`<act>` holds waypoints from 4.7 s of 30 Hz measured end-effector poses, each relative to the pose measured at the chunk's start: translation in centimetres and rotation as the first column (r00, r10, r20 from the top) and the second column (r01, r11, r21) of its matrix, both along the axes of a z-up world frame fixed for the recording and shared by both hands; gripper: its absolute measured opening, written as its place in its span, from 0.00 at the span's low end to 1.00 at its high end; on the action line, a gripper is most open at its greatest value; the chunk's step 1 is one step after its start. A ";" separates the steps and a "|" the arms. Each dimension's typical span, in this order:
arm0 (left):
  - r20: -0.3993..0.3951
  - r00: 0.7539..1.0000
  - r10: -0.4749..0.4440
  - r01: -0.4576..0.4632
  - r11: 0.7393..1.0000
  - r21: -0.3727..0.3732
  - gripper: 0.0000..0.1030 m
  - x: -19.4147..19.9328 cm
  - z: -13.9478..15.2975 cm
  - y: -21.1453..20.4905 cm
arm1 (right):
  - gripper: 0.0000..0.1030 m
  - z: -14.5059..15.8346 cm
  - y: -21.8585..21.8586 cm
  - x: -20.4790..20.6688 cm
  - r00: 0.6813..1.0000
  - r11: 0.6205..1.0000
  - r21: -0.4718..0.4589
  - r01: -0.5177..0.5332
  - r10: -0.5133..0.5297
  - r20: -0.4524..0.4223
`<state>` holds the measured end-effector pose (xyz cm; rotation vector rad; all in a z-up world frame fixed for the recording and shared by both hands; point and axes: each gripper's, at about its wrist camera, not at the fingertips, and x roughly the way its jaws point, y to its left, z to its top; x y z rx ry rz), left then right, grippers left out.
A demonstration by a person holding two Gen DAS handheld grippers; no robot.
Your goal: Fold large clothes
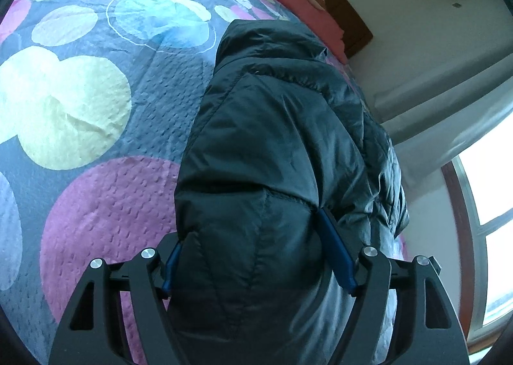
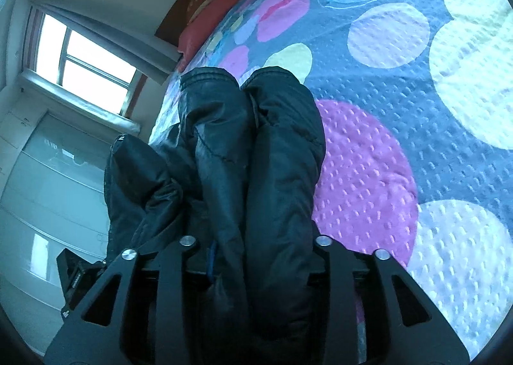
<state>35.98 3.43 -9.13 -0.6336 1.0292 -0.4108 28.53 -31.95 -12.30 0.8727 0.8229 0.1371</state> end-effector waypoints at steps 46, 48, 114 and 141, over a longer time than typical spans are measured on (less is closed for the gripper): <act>0.089 0.996 -0.022 0.020 0.999 0.026 0.70 -8.5 0.0 0.6 | 0.32 -0.6 1.1 -10.0 0.998 0.998 0.033 -0.056 0.057 -0.003; 0.092 0.995 -0.024 0.021 0.999 0.025 0.70 -8.5 0.0 0.7 | 0.32 -0.7 1.0 -9.9 0.998 0.998 0.033 -0.056 0.056 -0.002; 0.372 0.928 0.015 -0.195 0.871 0.451 0.81 -19.2 10.9 -1.7 | 0.77 13.4 8.2 -21.0 0.991 0.814 -0.579 0.041 0.042 0.129; 0.457 0.889 0.036 -0.290 0.816 0.499 0.83 -25.0 13.4 -2.3 | 0.82 16.1 12.4 -25.0 0.974 0.759 -0.649 0.051 0.106 0.200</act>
